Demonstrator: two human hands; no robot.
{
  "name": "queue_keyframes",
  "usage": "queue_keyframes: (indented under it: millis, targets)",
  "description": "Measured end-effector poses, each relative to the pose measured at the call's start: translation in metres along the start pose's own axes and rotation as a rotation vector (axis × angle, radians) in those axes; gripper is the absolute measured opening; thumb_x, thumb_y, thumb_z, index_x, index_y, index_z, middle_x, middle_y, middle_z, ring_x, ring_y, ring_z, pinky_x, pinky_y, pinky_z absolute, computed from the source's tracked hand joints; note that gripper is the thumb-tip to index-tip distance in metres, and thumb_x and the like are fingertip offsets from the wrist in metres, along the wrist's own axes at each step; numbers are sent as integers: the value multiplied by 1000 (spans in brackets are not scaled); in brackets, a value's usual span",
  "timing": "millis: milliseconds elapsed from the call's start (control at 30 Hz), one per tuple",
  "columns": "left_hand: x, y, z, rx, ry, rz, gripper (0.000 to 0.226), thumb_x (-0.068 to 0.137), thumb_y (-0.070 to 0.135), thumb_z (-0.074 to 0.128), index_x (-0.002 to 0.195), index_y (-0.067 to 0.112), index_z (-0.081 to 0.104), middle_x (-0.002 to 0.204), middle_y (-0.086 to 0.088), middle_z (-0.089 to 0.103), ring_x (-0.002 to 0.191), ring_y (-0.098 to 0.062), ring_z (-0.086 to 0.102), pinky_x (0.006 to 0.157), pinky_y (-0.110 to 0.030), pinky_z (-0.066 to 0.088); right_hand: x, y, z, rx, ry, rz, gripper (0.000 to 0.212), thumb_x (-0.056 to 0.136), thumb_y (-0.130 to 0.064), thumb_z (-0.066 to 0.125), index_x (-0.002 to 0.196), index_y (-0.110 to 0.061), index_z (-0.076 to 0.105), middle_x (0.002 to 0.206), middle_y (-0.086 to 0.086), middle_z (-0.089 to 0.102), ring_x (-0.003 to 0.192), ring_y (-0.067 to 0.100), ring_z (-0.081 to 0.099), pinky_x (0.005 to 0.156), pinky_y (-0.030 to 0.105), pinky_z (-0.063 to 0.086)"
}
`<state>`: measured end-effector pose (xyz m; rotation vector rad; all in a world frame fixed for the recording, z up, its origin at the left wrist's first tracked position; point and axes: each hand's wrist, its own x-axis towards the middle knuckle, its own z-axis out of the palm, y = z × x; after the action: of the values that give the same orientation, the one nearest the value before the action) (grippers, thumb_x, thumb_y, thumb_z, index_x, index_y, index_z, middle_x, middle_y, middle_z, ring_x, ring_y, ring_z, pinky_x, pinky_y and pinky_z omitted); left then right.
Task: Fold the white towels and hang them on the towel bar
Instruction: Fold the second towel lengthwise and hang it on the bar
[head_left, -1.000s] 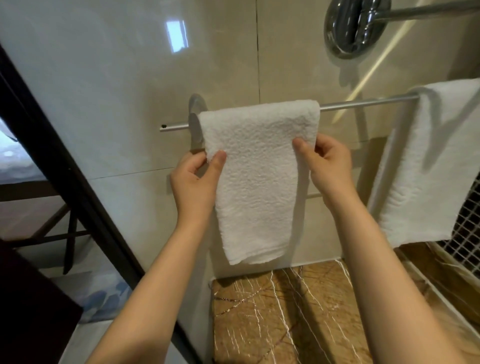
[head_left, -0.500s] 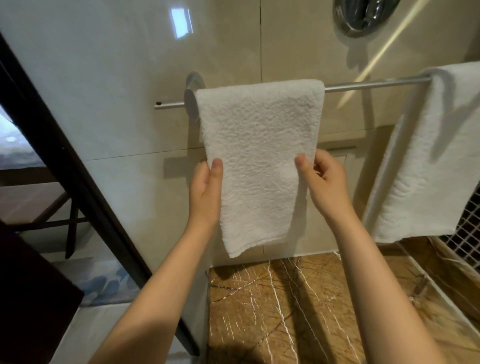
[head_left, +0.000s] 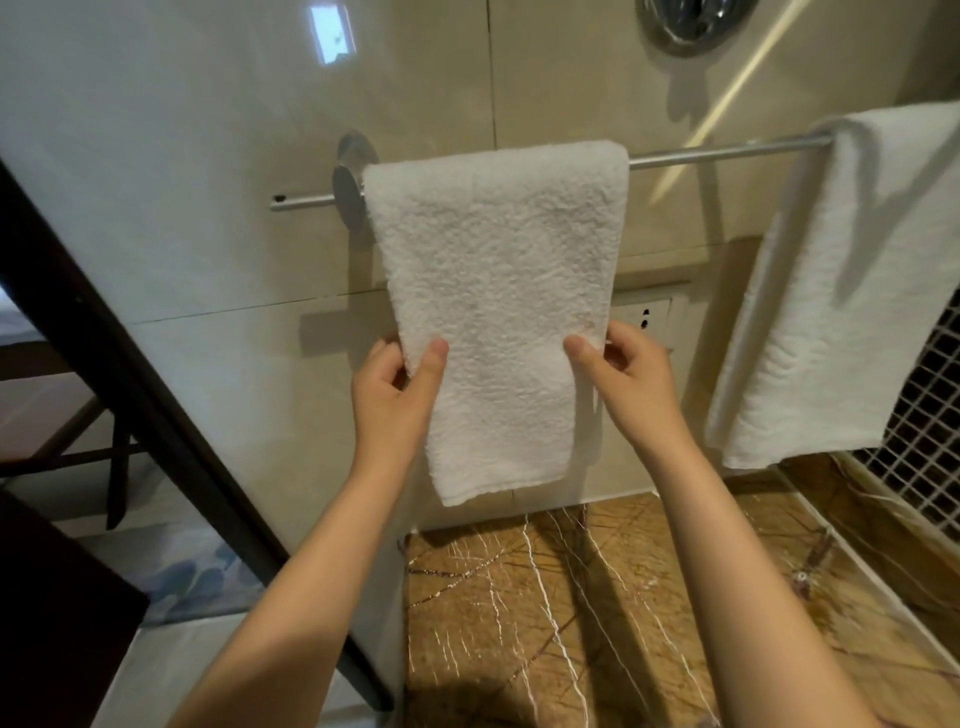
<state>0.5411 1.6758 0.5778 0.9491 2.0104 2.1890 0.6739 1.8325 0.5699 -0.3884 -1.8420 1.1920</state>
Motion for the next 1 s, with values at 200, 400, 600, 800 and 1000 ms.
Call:
queue_keyframes:
  millis: [200, 400, 600, 800, 1000]
  targets:
    - [-21, -22, -1, -9, -123, -131, 14, 84, 17, 69, 93, 28, 65, 109, -6, 67, 98, -11, 66, 77, -22, 54, -23, 30, 2, -66, -82, 124, 10, 88, -26, 65, 96, -31, 68, 98, -9, 70, 92, 15, 65, 79, 34, 52]
    - [-20, -31, 3, 46, 18, -51, 25, 76, 12, 77, 73, 34, 67, 96, -12, 70, 89, -18, 66, 78, -30, 52, -27, 41, 7, -133, -35, 113, 33, 92, -27, 59, 89, 6, 63, 86, 26, 63, 79, 40, 56, 66, 43, 46]
    - [-21, -46, 0, 28, -54, -86, 16, 78, 19, 76, 77, 33, 70, 91, 3, 73, 87, -12, 69, 72, -24, 55, -33, 45, 8, -112, -36, 110, 26, 91, -28, 59, 91, -3, 66, 87, 20, 64, 78, 36, 56, 67, 37, 45]
    - [-35, -73, -12, 119, -222, -249, 24, 74, 20, 79, 92, 30, 66, 84, 23, 67, 81, 7, 66, 63, -7, 49, -44, 55, 4, -129, -153, 240, 20, 78, -25, 75, 93, -35, 66, 107, -7, 68, 99, 7, 61, 86, 27, 48]
    - [-39, -83, -10, 108, -238, -303, 40, 66, 19, 85, 99, 26, 64, 92, 16, 67, 84, 4, 65, 65, -9, 50, -50, 63, 9, -125, -267, 346, 26, 79, -22, 75, 104, -16, 69, 106, -4, 69, 98, 7, 63, 88, 29, 51]
